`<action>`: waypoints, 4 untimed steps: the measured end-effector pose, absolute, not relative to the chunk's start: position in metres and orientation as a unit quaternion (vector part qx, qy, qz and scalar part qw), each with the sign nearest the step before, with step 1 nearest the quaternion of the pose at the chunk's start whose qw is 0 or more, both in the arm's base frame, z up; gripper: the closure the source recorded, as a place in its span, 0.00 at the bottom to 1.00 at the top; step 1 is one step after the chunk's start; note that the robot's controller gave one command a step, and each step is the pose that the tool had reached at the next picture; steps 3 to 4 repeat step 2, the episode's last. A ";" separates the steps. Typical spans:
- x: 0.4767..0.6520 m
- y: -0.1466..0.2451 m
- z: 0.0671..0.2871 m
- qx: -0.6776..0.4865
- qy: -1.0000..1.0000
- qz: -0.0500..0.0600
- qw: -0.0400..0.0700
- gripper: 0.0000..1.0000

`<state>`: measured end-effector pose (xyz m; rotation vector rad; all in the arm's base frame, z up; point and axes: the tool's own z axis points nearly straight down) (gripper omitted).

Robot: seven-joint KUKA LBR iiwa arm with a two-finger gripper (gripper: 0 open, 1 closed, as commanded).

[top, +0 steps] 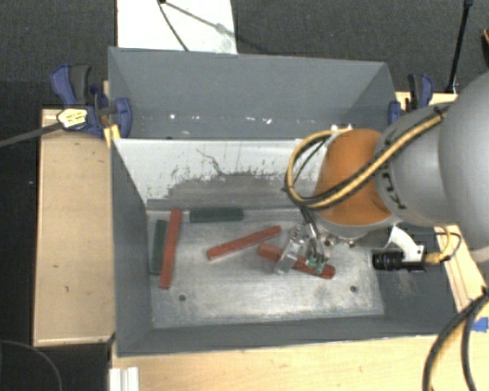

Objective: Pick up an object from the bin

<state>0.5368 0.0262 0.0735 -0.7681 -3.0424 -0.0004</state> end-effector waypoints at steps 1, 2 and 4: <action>0.539 0.027 0.160 -0.232 -0.973 -0.002 -0.004 1.00; 0.551 0.015 0.265 -0.227 -0.974 -0.001 -0.006 1.00; 0.551 0.015 0.265 -0.227 -0.974 -0.001 -0.006 1.00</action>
Offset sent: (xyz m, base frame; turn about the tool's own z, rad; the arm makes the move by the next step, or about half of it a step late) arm -0.0006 0.0011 0.0816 -0.0292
